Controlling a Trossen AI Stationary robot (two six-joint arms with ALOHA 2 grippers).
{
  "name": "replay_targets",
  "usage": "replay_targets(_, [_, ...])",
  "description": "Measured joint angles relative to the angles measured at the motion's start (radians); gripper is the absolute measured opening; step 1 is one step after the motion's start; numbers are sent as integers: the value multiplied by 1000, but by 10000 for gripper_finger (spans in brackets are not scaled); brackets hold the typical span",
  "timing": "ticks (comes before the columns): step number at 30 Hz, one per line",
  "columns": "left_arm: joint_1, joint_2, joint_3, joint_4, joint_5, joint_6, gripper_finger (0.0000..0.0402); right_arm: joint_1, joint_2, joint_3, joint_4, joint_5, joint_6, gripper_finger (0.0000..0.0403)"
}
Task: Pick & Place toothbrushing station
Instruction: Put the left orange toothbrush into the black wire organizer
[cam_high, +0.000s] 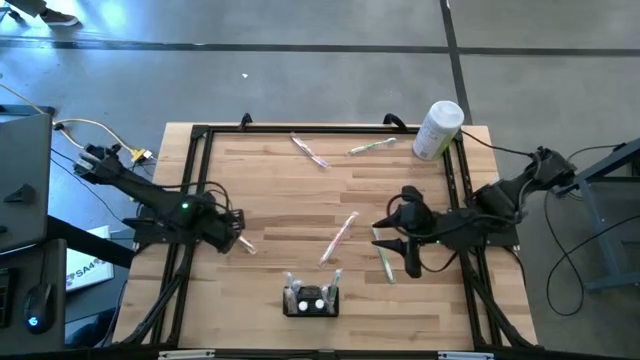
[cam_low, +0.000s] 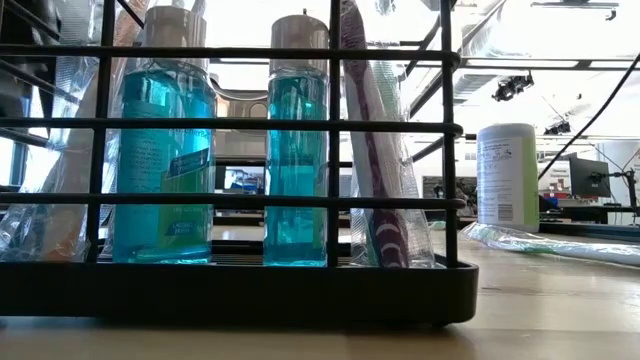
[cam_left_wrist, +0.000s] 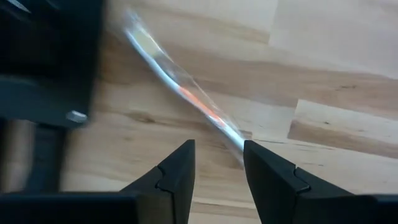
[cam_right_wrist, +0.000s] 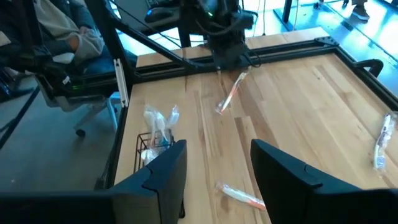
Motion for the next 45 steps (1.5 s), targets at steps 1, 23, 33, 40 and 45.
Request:
replay_targets(1, [18,-4,-28,41,7,3,134,0,9,0,5,-1,2,171])
replay_targets(23, [262,1,-195,313,188,-24,134,46,41,0,25,-2,16,171])
replay_targets(33, [262,2,-236,327,176,-109,134,53,36,0,-14,-9,15,171])
replay_targets(40, [262,2,-327,490,216,-129,134,57,27,0,-39,-4,17,171])
replay_targets(45, [262,2,-393,532,239,-144,134,57,23,0,-59,-5,16,171])
